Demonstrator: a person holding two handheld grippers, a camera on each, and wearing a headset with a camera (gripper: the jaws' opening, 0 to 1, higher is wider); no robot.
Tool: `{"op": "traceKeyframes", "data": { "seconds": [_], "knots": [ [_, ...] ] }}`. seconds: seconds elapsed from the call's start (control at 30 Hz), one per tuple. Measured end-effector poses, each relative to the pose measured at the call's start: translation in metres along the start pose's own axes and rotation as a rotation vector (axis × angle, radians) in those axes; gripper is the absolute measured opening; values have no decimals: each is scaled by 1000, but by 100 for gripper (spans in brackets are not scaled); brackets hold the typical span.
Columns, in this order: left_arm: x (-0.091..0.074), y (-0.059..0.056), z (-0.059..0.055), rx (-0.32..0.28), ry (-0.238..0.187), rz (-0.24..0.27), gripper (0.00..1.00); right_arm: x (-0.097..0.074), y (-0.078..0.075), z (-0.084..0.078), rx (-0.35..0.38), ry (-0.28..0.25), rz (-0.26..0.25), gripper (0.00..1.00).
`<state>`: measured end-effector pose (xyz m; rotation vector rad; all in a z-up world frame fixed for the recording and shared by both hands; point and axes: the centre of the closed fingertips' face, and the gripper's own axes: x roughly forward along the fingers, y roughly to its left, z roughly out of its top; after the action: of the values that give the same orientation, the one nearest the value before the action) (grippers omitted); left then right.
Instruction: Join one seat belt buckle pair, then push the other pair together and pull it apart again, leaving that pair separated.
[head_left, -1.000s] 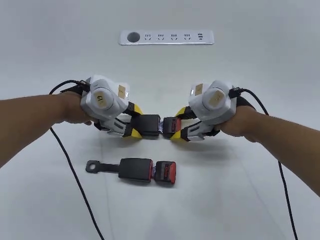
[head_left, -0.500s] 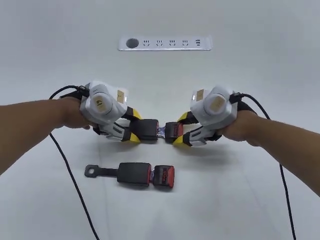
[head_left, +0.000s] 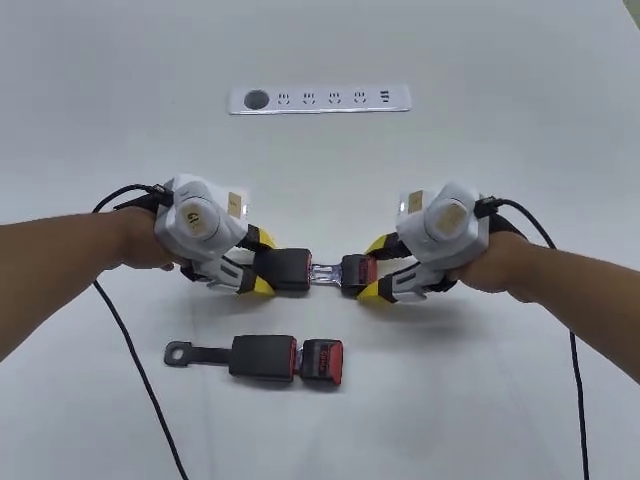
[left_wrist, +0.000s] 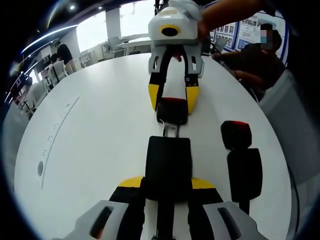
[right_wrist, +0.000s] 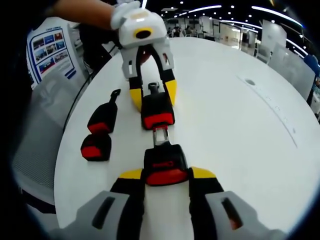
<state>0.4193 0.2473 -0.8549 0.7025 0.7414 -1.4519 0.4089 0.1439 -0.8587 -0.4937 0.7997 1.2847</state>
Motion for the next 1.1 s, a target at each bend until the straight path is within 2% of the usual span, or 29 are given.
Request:
{"op": "traceKeyframes", "data": {
  "seconds": [0.6,1.1],
  "knots": [
    [0,0,0,-9,10,2,34,-30,-5,-33,26,-11,-24,34],
    [-2,-2,-1,-10,13,2,34,-50,-3,-57,37,13,-40,34]
  ]
}}
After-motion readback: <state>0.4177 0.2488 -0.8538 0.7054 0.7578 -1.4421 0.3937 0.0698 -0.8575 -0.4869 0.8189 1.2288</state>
